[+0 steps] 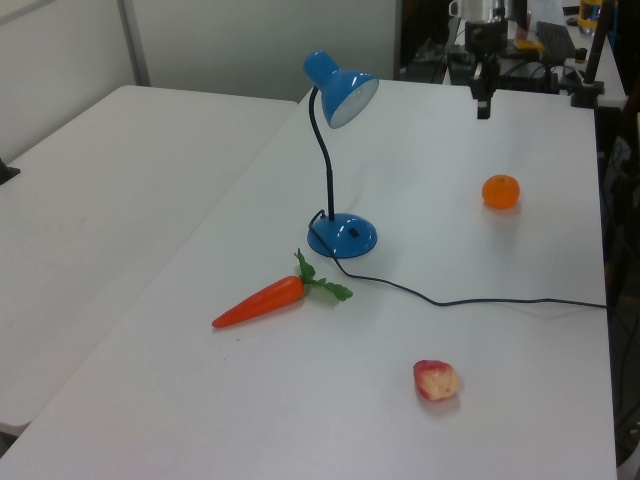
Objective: Turn on desk lamp
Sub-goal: 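Move the gripper down toward the blue lamp's base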
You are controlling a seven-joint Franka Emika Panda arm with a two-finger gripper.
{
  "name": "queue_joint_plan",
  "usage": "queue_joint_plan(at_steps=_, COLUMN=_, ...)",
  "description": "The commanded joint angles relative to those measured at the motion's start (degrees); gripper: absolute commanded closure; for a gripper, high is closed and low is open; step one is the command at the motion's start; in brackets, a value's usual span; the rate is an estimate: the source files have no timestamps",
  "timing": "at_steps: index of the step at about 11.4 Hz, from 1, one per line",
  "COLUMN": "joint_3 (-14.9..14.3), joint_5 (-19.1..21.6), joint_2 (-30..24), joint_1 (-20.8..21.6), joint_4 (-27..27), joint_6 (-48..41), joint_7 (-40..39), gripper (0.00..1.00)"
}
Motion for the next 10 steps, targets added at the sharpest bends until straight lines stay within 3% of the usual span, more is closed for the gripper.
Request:
queue_joint_plan(at_steps=1, joint_3=-0.1, joint_5=0.8, joint_2=-1.0, joint_1=4.3, joint_4=-7.0, joint_6=11.9, joint_7=4.7, gripper=1.0)
queue_joint_plan(at_steps=10, joint_3=-0.1, joint_5=0.8, joint_2=7.3, joint_1=12.4, joint_4=-9.0, joint_6=34.6, joint_7=18.3, gripper=1.0)
